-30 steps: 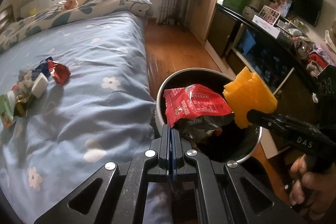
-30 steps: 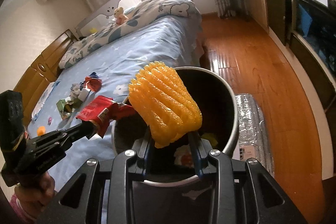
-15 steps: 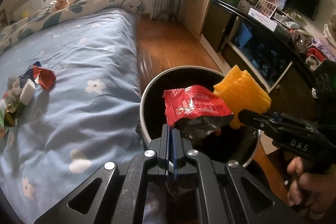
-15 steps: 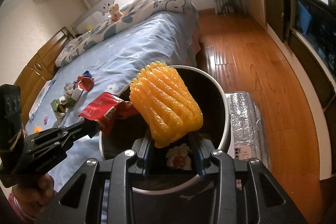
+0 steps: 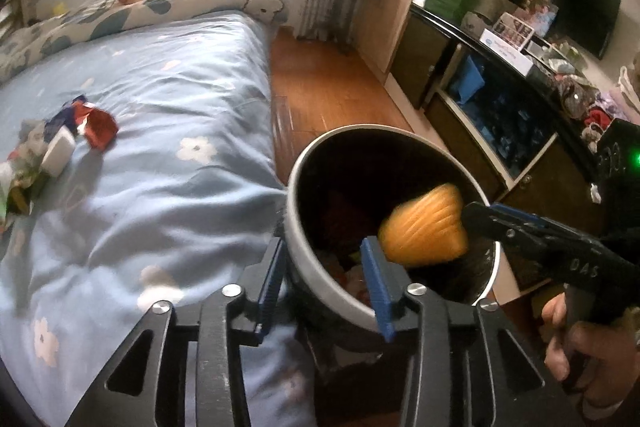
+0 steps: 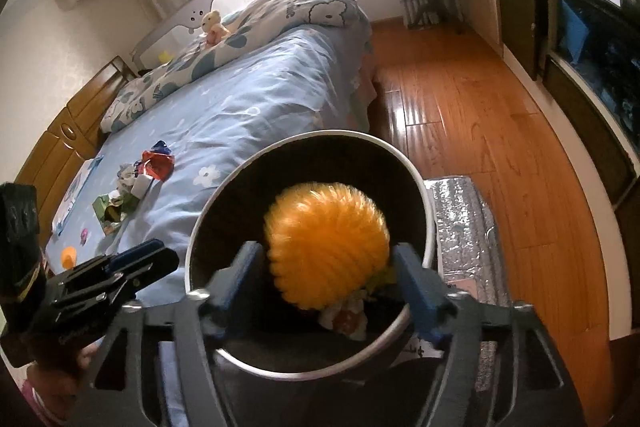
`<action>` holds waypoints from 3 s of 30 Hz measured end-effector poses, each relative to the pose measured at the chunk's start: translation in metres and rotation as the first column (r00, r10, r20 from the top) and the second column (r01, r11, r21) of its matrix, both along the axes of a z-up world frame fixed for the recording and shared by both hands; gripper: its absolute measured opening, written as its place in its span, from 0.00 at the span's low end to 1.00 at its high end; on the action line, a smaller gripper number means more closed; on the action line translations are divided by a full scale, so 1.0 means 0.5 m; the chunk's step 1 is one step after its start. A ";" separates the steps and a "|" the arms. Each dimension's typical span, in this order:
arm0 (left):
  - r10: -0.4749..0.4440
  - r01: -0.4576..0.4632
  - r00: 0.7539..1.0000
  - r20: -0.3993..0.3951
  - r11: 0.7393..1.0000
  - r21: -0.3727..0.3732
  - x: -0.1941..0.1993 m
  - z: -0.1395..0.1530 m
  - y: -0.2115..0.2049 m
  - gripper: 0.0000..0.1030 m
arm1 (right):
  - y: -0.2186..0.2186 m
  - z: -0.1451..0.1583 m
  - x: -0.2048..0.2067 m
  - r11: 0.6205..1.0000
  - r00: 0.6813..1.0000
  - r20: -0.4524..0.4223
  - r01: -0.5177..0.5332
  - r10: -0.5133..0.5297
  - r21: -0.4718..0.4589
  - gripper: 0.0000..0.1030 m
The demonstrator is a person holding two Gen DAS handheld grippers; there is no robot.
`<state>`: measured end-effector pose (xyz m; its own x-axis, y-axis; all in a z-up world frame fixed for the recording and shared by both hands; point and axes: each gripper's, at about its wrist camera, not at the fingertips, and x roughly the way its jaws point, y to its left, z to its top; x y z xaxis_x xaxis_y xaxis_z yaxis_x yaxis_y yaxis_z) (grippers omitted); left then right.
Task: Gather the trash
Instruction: 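Carry red wrapper and orange cup to the bin and release both inside, then grasp the green juice pouch with the left tool while the right tool grasps the red bag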
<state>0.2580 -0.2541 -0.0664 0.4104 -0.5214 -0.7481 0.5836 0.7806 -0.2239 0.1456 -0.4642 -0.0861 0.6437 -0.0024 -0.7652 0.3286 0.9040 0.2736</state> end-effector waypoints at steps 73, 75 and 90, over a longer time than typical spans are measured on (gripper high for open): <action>0.532 -0.531 0.846 -0.004 0.845 0.054 0.323 -0.084 0.385 0.53 | 0.405 -0.144 0.578 0.922 0.924 -0.005 -0.380 0.381 0.070 0.39; 0.531 -0.530 0.847 -0.012 0.846 0.057 0.329 -0.093 0.384 0.53 | 0.402 -0.157 0.581 0.923 0.925 -0.017 -0.377 0.379 0.078 0.17; 0.501 -0.501 0.865 0.004 0.865 -0.008 0.219 -0.067 0.402 0.50 | 0.384 -0.121 0.469 0.915 0.924 0.036 -0.381 0.380 0.133 0.03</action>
<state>0.3675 -0.0532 -0.1001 0.6224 -0.2491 -0.7420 0.1153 0.9668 -0.2279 0.3802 -0.2721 -0.1465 0.5826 0.3472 -0.7349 -0.0363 0.9144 0.4033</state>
